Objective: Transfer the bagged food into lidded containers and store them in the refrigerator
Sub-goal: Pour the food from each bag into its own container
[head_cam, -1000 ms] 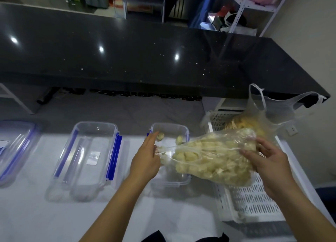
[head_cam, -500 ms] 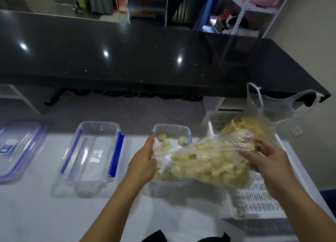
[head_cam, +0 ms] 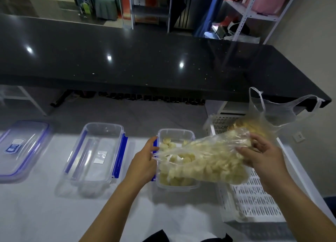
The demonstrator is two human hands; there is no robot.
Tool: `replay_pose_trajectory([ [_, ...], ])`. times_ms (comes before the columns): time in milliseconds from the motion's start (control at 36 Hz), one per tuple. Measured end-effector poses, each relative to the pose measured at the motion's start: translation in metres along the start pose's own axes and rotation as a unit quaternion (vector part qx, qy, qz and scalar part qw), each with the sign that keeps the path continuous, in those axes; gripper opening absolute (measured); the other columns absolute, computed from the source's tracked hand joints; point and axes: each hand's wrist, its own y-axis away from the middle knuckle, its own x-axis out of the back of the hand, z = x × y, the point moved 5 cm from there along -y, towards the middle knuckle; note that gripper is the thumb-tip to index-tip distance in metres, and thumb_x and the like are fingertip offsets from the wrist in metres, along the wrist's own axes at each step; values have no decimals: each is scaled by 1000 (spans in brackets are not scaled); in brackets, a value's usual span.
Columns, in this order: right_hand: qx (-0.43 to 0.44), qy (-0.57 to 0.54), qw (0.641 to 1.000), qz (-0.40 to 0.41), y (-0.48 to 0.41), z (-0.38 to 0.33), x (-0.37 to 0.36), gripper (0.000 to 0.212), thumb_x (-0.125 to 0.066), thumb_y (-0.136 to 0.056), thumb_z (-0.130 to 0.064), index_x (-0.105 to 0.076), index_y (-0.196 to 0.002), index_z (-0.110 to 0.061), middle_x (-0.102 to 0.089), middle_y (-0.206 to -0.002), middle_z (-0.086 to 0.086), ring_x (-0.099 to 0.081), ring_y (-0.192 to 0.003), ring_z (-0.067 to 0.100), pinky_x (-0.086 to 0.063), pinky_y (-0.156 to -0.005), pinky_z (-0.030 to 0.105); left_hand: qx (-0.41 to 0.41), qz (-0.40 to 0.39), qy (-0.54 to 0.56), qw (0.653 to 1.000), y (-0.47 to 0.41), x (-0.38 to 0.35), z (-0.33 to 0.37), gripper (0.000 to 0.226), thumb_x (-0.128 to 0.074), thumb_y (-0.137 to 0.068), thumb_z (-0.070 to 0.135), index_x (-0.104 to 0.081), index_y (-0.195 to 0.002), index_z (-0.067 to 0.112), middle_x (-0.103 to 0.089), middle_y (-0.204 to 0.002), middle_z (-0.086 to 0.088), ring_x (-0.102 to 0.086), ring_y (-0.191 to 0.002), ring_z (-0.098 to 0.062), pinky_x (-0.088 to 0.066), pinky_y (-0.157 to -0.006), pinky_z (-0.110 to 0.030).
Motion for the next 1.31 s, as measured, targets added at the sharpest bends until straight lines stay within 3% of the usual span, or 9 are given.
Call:
replay_pose_trajectory([
  [250, 20, 27, 999, 4, -2, -1, -1, 52, -75, -81, 1, -65, -128, -21, -71, -112, 5, -71, -98, 27, -61, -78, 45, -34, 48, -4, 998, 6, -1, 6, 65, -47, -90, 12, -34, -132, 60, -62, -105, 23, -62, -91, 5, -52, -70, -20],
  [361, 25, 15, 999, 14, -5, 1, 2, 56, -75, -81, 3, -62, -131, -17, -67, -119, 10, -69, -103, 32, -62, -78, 47, -79, 65, -51, 993, -2, -6, 12, 81, -49, -89, -9, -35, -148, 44, -48, -148, 14, -49, -130, -12, -43, -93, -20],
  [472, 33, 16, 999, 21, -7, -1, 6, 53, -74, -82, 3, -64, -129, -21, -67, -120, 10, -70, -101, 30, -62, -76, 46, -83, 77, -59, 992, -6, -11, 13, 84, -48, -87, -9, -36, -149, 46, -53, -145, 12, -53, -128, -13, -51, -99, -30],
  [583, 52, 16, 998, 16, -5, -4, 8, 46, -74, -81, 5, -71, -108, -33, -73, -103, 3, -73, -92, 25, -64, -67, 38, -89, 125, -87, 984, -13, -12, 11, 79, -53, -88, -8, -38, -150, 38, -56, -142, 5, -55, -126, -19, -49, -104, -40],
  [722, 48, 42, 998, 23, 1, 3, 4, 51, -74, -82, 4, -64, -128, -16, -65, -116, 11, -68, -102, 28, -63, -66, 35, -78, 167, -120, 976, -20, -11, 12, 88, -55, -85, -9, -27, -155, 35, -34, -160, 2, -34, -145, -22, -34, -116, -51],
  [833, 59, 38, 996, 50, 2, 1, 8, 51, -74, -82, 5, -64, -129, -15, -66, -107, 2, -67, -100, 26, -59, -59, 21, -83, 190, -156, 966, -26, -9, 12, 98, -58, -84, -7, -13, -157, 41, -16, -167, 1, -25, -148, -25, -30, -117, -52],
  [1083, 95, 79, 991, 40, 2, -1, 13, 47, -75, -84, -2, -66, -124, -25, -68, -115, 3, -66, -109, 28, -58, -87, 50, -74, 202, -146, 966, -29, -11, 13, 96, -64, -89, 0, -11, -157, 39, -1, -168, -4, -20, -150, -31, -27, -119, -54],
  [1194, 118, 67, 990, 44, 1, -9, 18, 51, -75, -83, -2, -70, -108, -46, -72, -104, -5, -71, -97, 19, -61, -70, 27, -88, 203, -140, 965, -27, -14, 19, 96, -61, -88, -4, -10, -157, 39, 0, -168, -4, -14, -151, -30, -18, -122, -49],
  [1306, 122, 89, 988, 29, 2, -13, 17, 48, -74, -84, -3, -68, -121, -33, -70, -115, -1, -69, -104, 19, -61, -80, 38, -95, 191, -134, 968, -25, -20, 21, 100, -57, -85, -9, -8, -156, 42, 1, -168, -2, -9, -152, -28, -14, -122, -45],
])
